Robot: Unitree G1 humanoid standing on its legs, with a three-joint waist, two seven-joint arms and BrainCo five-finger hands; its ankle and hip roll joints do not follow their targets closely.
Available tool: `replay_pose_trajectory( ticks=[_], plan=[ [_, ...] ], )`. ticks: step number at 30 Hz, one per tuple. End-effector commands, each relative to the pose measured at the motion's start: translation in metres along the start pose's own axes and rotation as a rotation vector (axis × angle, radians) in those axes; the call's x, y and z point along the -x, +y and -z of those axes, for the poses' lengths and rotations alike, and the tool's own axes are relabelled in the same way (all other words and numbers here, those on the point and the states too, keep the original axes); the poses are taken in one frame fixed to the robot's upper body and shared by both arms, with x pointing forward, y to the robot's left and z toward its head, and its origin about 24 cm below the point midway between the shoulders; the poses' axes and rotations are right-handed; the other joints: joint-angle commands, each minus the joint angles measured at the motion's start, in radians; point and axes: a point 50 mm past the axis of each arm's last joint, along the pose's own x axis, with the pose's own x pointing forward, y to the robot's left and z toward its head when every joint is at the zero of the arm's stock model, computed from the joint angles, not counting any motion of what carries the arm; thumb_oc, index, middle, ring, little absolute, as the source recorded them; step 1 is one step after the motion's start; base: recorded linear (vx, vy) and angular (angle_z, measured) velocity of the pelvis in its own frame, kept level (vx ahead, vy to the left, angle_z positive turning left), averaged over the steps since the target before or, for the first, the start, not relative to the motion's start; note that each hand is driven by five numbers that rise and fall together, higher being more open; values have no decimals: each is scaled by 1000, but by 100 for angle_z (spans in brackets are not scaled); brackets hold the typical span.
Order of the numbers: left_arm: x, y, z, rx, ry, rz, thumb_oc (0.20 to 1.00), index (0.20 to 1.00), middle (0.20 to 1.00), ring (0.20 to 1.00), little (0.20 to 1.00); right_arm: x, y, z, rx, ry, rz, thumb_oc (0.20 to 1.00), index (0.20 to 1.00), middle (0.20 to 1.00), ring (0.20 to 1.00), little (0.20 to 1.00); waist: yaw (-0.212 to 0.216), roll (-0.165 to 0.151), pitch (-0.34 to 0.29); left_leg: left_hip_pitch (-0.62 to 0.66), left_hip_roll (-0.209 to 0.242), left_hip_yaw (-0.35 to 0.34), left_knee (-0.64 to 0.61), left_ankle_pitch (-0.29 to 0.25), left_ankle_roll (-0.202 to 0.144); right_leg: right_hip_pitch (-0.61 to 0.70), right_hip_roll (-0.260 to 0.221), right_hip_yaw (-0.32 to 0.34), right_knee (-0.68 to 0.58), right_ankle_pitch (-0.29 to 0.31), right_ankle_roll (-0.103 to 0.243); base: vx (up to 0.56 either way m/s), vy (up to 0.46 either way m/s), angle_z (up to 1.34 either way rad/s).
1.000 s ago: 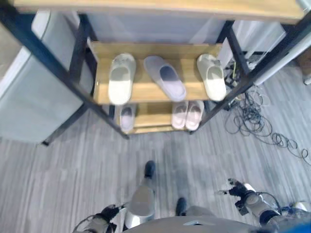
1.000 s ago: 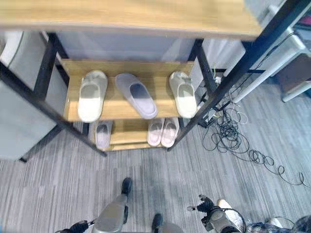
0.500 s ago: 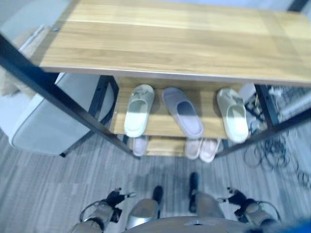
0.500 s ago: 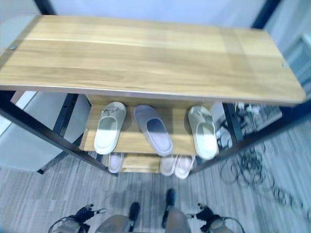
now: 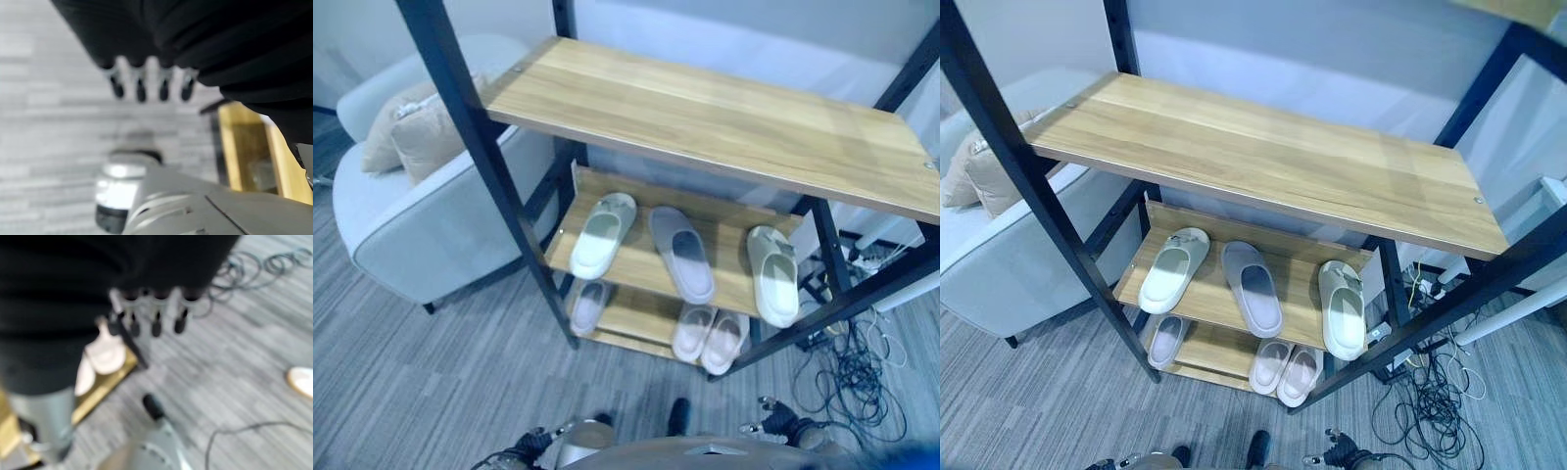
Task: Arrange the slippers neatly on the shoe rack.
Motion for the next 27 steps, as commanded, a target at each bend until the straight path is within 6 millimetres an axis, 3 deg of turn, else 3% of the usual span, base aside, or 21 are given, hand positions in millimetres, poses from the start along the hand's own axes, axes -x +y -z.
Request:
replay_pose_trajectory(
  ticks=[1,6,10,11,13,14,15,19,21,22,23,24,27],
  plan=[
    [-2,-12,-17,-33,-54,36,1000,1000,1000,1000,1000,-2,-33,-27,0,-100,68,1000,1000,1000,1000,1000,12,74,84,-72,27,12,-8,47,-39,130,-3,19,93,-162,35,44,4,8],
    [-2,-17,-21,-74,-75,50,1000,1000,1000,1000,1000,0,-42,-50,128,-189,90,1000,1000,1000,1000,1000,18,88,90,-79,27,9,-7,46,-38,123,-7,17,89,-163,35,9,2,3],
    [-2,-19,-24,-104,-88,60,1000,1000,1000,1000,1000,4,-47,-83,248,-311,96,1000,1000,1000,1000,1000,25,95,106,-90,26,6,-7,49,-38,111,-10,16,93,-165,35,-6,-1,1],
    [-2,-19,-25,-114,-96,63,1000,1000,1000,1000,1000,7,-46,-100,317,-371,77,1000,1000,1000,1000,1000,31,97,111,-94,25,0,-10,51,-39,110,-10,15,93,-167,34,0,0,0],
    [-2,-19,-25,-113,-96,63,1000,1000,1000,1000,1000,7,-46,-100,317,-370,77,1000,1000,1000,1000,1000,30,97,111,-94,25,0,-10,51,-39,110,-10,14,93,-167,34,26,-13,3],
    [-1,-17,-24,-143,-105,72,1000,1000,1000,1000,1000,14,-28,-128,462,-478,-20,1000,1000,1000,1000,1000,44,94,107,-90,25,-6,-14,50,-39,119,-9,10,89,-172,32,52,-27,0],
    [-1,-17,-24,-143,-104,72,1000,1000,1000,1000,1000,14,-28,-128,463,-477,-21,1000,1000,1000,1000,1000,43,94,107,-89,25,-6,-15,50,-39,119,-9,10,89,-172,32,69,-31,-1],
    [-1,-16,-22,-148,-105,67,1000,1000,1000,1000,1000,25,-11,-160,560,-606,-68,1000,1000,1000,1000,1000,53,93,103,-82,26,-5,-20,50,-39,128,-8,10,84,-173,33,30,0,0],
    [-1,-19,-29,-145,-132,63,1000,1000,1000,1000,1000,40,0,-198,662,-753,-85,1000,1000,1000,1000,1000,61,99,117,-86,26,-4,-17,51,-40,116,-8,16,92,-177,34,-9,3,-4],
    [-1,-19,-29,-144,-133,63,1000,1000,1000,1000,1000,40,0,-198,663,-753,-85,1000,1000,1000,1000,1000,61,99,117,-87,26,-4,-16,50,-40,115,-8,16,93,-177,34,-60,-4,-7],
    [-1,-21,-34,-155,-152,65,1000,1000,1000,1000,1000,55,6,-222,737,-857,-100,1000,1000,1000,1000,1000,66,103,131,-99,26,-6,-10,51,-41,103,-9,18,101,-178,34,-40,-5,-1],
    [-1,-21,-35,-154,-153,65,1000,1000,1000,1000,1000,55,6,-222,739,-858,-100,1000,1000,1000,1000,1000,66,104,132,-100,26,-6,-9,51,-41,101,-9,19,103,-179,33,-64,-4,6],
    [-1,-23,-40,-170,-173,69,1000,1000,1000,1000,1000,85,8,-259,905,-1036,-55,1000,1000,1000,1000,1000,69,115,158,-122,26,-5,4,52,-42,77,-12,21,117,-180,34,-67,8,3]
  ],
)
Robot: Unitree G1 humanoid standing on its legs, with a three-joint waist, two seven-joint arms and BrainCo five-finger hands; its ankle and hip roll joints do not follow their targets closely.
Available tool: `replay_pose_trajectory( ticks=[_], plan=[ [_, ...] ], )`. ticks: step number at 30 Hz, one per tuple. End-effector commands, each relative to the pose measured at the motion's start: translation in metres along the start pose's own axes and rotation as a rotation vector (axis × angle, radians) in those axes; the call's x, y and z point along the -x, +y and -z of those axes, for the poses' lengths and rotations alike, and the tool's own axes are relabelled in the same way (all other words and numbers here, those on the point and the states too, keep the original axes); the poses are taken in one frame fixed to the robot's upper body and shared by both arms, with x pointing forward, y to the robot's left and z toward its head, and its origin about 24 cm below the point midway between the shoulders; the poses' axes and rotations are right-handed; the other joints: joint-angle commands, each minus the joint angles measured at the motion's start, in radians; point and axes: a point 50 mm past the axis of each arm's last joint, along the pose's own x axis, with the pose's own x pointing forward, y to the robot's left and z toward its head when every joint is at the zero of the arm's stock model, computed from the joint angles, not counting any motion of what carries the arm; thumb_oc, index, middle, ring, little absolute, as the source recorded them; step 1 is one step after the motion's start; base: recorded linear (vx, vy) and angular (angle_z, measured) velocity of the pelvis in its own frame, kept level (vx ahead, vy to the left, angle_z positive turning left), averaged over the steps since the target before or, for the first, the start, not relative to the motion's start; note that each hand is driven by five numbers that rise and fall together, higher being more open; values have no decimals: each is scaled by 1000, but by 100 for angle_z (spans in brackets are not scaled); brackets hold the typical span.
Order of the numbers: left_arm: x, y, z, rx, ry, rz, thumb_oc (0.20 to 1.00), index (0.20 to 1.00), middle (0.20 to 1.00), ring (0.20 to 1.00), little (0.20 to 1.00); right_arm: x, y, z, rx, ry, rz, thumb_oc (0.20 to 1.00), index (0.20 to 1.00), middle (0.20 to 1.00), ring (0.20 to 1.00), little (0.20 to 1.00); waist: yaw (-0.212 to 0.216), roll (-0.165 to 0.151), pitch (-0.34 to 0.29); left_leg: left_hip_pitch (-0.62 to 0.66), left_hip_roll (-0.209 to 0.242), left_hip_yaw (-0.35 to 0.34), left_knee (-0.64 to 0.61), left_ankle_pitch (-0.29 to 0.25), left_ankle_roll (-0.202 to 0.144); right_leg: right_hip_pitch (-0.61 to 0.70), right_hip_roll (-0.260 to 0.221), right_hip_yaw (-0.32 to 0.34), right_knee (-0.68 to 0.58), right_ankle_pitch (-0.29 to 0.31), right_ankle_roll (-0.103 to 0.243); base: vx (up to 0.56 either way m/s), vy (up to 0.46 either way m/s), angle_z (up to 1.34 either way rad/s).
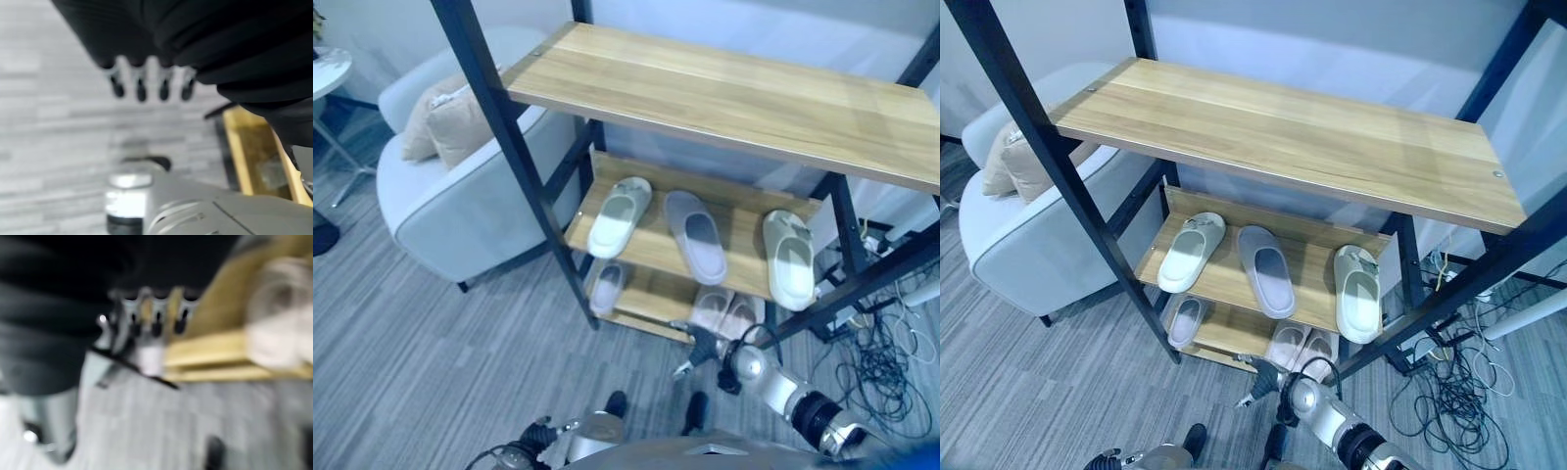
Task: Arrange the slippers neatly on the shoe rack.
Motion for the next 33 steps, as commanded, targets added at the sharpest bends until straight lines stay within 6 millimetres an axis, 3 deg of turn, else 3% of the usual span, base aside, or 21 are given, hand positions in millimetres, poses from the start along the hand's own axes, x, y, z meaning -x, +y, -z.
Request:
replay_pose_trajectory(
  ticks=[1,3,5,9,12,13,15,16,17,20,33],
  plan=[
    [-4,-16,-26,-78,-82,48,1000,1000,1000,1000,1000,7,-49,-42,309,-200,63,1000,1000,1000,1000,1000,11,42,108,-90,5,-6,75,-38,23,93,-7,17,128,-190,42,-82,19,0],
    [-5,-17,-32,-69,-100,42,1000,1000,1000,1000,1000,14,-71,-69,440,-309,130,1000,1000,1000,1000,1000,6,46,123,-104,7,-3,80,-35,23,76,-6,23,136,-188,42,-80,25,-3],
    [-6,-25,-44,-30,-130,50,1000,1000,1000,1000,1000,35,-107,-122,642,-508,333,1000,1000,1000,1000,1000,-4,46,144,-129,11,8,94,-37,28,47,-3,40,149,-182,41,-62,29,-20],
    [-6,-26,-46,-13,-134,42,1000,1000,1000,1000,1000,48,-124,-125,705,-514,470,1000,1000,1000,1000,1000,-9,42,143,-128,14,11,90,-38,30,44,-1,46,145,-179,42,5,12,-10],
    [-5,-28,-44,0,-129,42,1000,1000,1000,1000,1000,56,-142,-111,674,-432,605,1000,1000,1000,1000,1000,-16,38,137,-124,16,13,84,-40,32,46,0,46,140,-177,43,24,12,0],
    [-5,-28,-42,8,-127,41,1000,1000,1000,1000,1000,62,-152,-93,640,-355,686,1000,1000,1000,1000,1000,-21,36,134,-123,17,14,82,-41,34,47,1,46,138,-177,44,32,12,5],
    [-5,-29,-41,6,-124,44,1000,1000,1000,1000,1000,65,-155,-84,607,-319,722,1000,1000,1000,1000,1000,-20,36,131,-123,17,13,80,-41,34,48,0,45,137,-178,45,14,5,3],
    [-5,-30,-40,2,-123,43,1000,1000,1000,1000,1000,67,-156,-76,533,-302,751,1000,1000,1000,1000,1000,-21,36,130,-122,17,10,79,-42,35,48,1,44,136,-177,45,25,19,-5],
    [-4,-32,-38,-11,-118,49,1000,1000,1000,1000,1000,68,-161,-59,339,-274,829,1000,1000,1000,1000,1000,-17,38,127,-123,14,6,78,-42,36,50,0,39,132,-176,45,25,19,-6],
    [-4,-30,-36,-26,-109,45,1000,1000,1000,1000,1000,74,-172,-41,267,-209,928,1000,1000,1000,1000,1000,-7,39,125,-124,12,-2,73,-42,36,54,0,30,125,-177,46,29,16,-2],
    [-4,-31,-31,-54,-94,42,1000,1000,1000,1000,1000,100,-189,11,19,-20,1204,1000,1000,1000,1000,1000,27,30,130,-157,-3,-42,80,-41,35,51,-2,-11,115,-180,49,16,16,12]
  ],
)
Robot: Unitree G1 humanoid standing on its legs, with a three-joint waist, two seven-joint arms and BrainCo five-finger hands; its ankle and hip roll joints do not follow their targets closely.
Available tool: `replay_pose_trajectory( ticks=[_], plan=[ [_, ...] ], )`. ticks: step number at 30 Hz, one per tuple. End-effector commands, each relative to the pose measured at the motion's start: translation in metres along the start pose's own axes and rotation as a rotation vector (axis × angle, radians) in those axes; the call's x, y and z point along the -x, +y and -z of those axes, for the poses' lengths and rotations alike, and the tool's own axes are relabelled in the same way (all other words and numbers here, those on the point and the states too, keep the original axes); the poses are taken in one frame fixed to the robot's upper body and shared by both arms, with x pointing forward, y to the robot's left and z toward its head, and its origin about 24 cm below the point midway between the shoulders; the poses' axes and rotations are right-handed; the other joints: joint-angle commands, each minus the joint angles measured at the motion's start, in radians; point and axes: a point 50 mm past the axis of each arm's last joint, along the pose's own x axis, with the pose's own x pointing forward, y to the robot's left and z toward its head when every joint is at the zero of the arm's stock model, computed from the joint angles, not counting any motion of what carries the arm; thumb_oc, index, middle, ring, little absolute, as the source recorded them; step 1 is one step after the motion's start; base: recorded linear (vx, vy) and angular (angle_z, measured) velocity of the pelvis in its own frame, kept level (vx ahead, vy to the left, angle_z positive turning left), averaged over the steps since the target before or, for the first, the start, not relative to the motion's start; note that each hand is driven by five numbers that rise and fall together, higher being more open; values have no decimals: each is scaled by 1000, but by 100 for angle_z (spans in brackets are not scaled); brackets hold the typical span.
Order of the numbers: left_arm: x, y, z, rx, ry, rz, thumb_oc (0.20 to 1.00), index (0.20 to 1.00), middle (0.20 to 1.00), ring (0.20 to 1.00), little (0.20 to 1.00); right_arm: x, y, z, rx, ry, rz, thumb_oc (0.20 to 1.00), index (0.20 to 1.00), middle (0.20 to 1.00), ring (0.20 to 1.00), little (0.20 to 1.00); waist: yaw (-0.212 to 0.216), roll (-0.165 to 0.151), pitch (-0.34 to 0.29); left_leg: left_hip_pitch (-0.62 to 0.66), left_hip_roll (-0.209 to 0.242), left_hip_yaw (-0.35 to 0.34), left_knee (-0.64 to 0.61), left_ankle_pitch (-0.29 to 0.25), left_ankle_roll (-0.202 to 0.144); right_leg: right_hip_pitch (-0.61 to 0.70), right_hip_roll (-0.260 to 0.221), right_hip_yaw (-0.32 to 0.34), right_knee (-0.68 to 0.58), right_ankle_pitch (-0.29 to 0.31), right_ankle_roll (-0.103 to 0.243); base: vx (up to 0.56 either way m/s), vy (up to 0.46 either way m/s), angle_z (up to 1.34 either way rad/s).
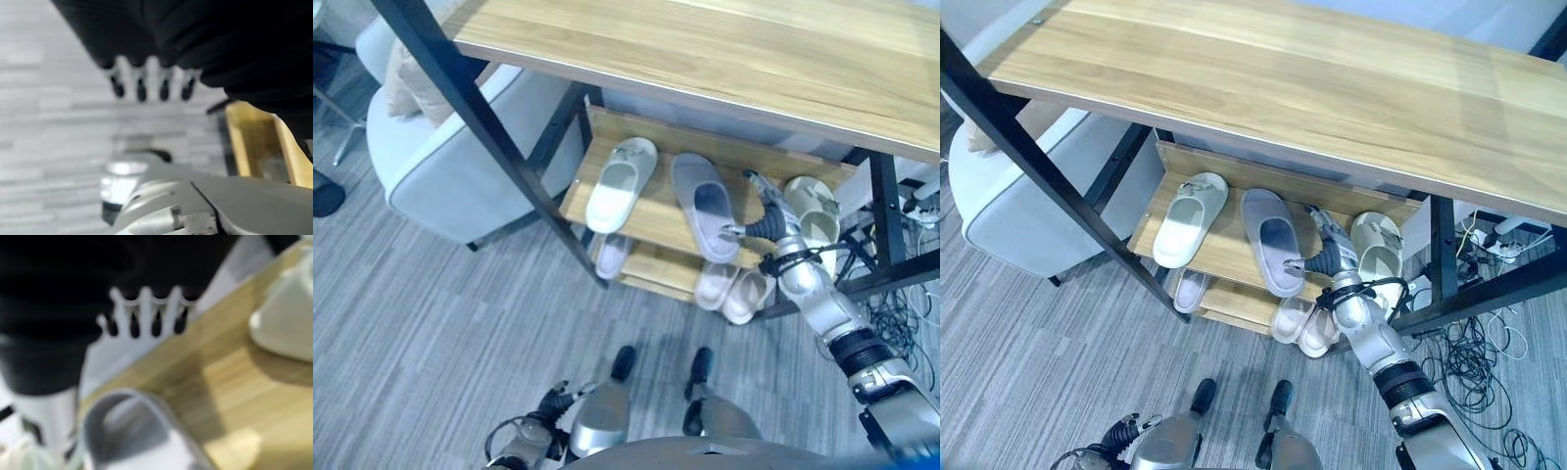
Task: Arrange the slippers neatly on the shoe rack.
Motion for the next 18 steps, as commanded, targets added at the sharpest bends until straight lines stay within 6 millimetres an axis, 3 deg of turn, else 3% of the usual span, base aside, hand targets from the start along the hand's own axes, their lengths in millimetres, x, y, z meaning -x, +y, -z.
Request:
replay_pose_trajectory(
  ticks=[1,6,18],
  plan=[
    [3,-26,9,-97,32,73,1000,1000,1000,1000,1000,-17,-32,-11,-75,-35,170,1000,1000,1000,1000,1000,32,38,21,-86,11,-18,31,-29,34,91,5,1,110,-211,63,-7,19,20],
    [2,-25,4,-107,18,71,1000,1000,1000,1000,1000,-29,-42,-4,-62,9,210,1000,1000,1000,1000,1000,48,39,42,-118,2,-34,43,-23,31,74,1,-12,113,-209,64,-19,16,13],
    [-1,-23,-6,-114,-9,59,1000,1000,1000,1000,1000,-52,-57,-11,-80,28,291,1000,1000,1000,1000,1000,84,28,76,-181,-16,-62,62,-18,23,44,-4,-42,109,-208,63,7,16,10]
  ],
)
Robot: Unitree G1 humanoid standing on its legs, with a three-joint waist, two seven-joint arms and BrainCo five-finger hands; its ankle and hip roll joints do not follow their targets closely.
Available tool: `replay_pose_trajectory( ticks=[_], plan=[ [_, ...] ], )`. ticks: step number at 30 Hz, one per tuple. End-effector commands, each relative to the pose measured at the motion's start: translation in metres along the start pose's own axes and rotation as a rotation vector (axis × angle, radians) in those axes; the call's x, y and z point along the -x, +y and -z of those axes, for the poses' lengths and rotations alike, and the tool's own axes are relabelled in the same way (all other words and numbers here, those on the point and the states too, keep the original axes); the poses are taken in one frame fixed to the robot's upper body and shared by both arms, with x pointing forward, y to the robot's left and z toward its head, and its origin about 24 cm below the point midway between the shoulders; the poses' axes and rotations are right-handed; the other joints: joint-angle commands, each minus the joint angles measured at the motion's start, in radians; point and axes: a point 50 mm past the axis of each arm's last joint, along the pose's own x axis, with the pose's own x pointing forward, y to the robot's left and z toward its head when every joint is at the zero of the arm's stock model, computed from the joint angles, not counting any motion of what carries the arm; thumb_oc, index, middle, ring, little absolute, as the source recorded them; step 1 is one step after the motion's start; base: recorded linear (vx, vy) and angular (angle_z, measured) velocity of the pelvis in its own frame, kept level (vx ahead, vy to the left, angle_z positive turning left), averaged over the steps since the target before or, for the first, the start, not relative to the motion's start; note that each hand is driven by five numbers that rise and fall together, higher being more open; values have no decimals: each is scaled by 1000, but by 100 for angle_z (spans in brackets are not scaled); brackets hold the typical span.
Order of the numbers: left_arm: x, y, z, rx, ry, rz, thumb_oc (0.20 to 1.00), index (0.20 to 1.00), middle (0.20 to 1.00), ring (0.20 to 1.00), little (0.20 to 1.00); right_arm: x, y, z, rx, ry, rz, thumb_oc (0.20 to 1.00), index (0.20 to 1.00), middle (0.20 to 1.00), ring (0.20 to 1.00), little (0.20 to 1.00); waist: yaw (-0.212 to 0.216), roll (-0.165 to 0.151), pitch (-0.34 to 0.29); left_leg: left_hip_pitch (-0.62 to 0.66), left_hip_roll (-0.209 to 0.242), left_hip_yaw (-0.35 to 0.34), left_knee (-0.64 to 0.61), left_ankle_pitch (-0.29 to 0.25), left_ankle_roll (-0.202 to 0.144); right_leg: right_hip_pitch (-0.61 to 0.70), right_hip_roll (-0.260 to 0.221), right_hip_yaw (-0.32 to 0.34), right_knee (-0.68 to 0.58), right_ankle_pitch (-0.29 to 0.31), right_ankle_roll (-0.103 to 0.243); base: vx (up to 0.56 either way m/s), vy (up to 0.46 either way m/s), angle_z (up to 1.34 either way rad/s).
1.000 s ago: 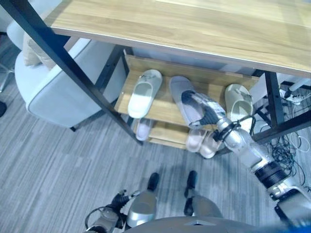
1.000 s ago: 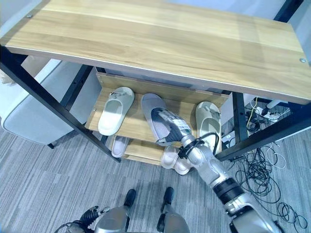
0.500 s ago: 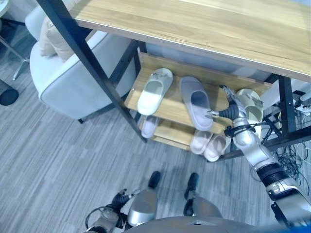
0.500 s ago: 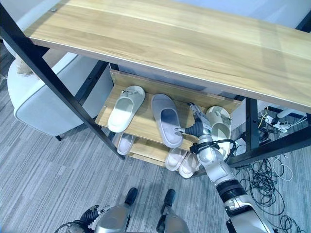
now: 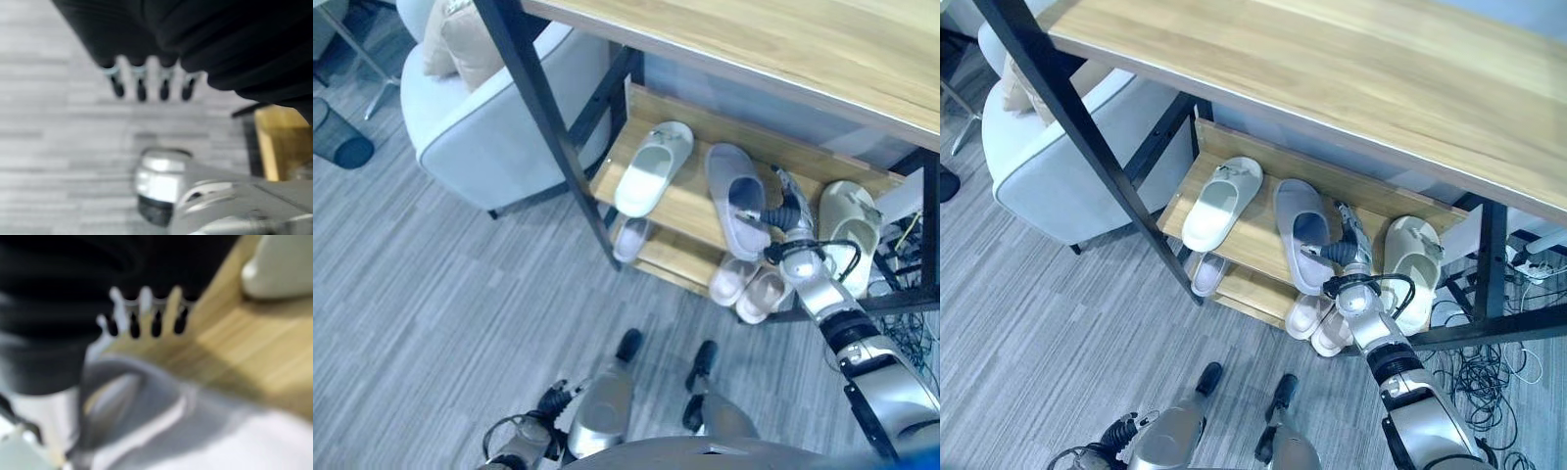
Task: Arrange the slippers neatly on the shoe rack.
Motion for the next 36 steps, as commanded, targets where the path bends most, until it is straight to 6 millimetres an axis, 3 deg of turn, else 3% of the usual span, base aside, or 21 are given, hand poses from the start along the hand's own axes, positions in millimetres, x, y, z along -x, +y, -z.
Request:
replay_pose_trajectory(
  ticks=[1,11,12,13,14,18,22,27,29,36],
  plan=[
    [0,-27,-8,-71,-16,72,1000,1000,1000,1000,1000,-33,-54,-28,-21,-102,207,1000,1000,1000,1000,1000,35,60,71,-23,20,-9,-15,-23,21,139,22,-1,109,-220,48,17,21,5],
    [-3,-22,-25,-58,-77,47,1000,1000,1000,1000,1000,-52,-87,-30,-34,-53,347,1000,1000,1000,1000,1000,53,73,104,-71,-1,-19,4,-24,21,106,14,-11,118,-218,48,5,19,6],
    [-3,-22,-25,-56,-78,46,1000,1000,1000,1000,1000,-53,-89,-31,-40,-53,351,733,733,733,733,733,53,74,106,-75,-2,-18,8,-25,21,105,13,-11,117,-218,48,0,0,0],
    [-4,-22,-26,-55,-77,45,1000,1000,1000,1000,1000,-54,-90,-32,-45,-56,352,388,388,388,388,388,53,74,107,-77,-4,-16,10,-27,22,105,12,-11,117,-219,49,11,16,4],
    [-4,-22,-26,-55,-78,45,1000,1000,1000,1000,1000,-54,-90,-33,-45,-56,352,216,216,216,216,216,53,74,108,-78,-4,-16,11,-27,22,104,12,-11,117,-219,49,8,19,5],
    [-4,-26,-29,-38,-76,47,1000,1000,1000,1000,1000,-46,-78,-38,-103,-102,320,200,200,200,200,200,46,73,110,-80,-8,-12,10,-30,25,101,10,-8,113,-216,49,28,30,3],
    [-4,-31,-30,-36,-80,58,1000,1000,1000,1000,1000,-31,-69,-45,-50,-188,283,200,200,200,200,200,30,69,109,-75,-7,-11,8,-34,27,103,10,-4,114,-218,50,0,0,0],
    [-4,-35,-34,-25,-82,64,1000,1000,1000,1000,1000,-2,-65,-60,-164,-314,295,200,200,200,200,200,-2,58,107,-62,-5,-2,-4,-34,32,104,6,3,115,-211,56,8,19,0],
    [-5,-33,-34,-1,-74,55,1000,1000,1000,1000,1000,16,-55,-68,-206,-381,217,200,200,200,200,200,-24,49,104,-50,-2,8,-8,-39,35,106,4,11,116,-208,59,19,40,-1],
    [-3,-34,-25,58,-36,36,1000,1000,1000,1000,1000,56,-46,-85,-69,-557,99,200,200,200,200,200,-69,31,94,-29,2,35,-7,-50,41,113,-1,31,116,-199,66,4,42,-15]
  ],
)
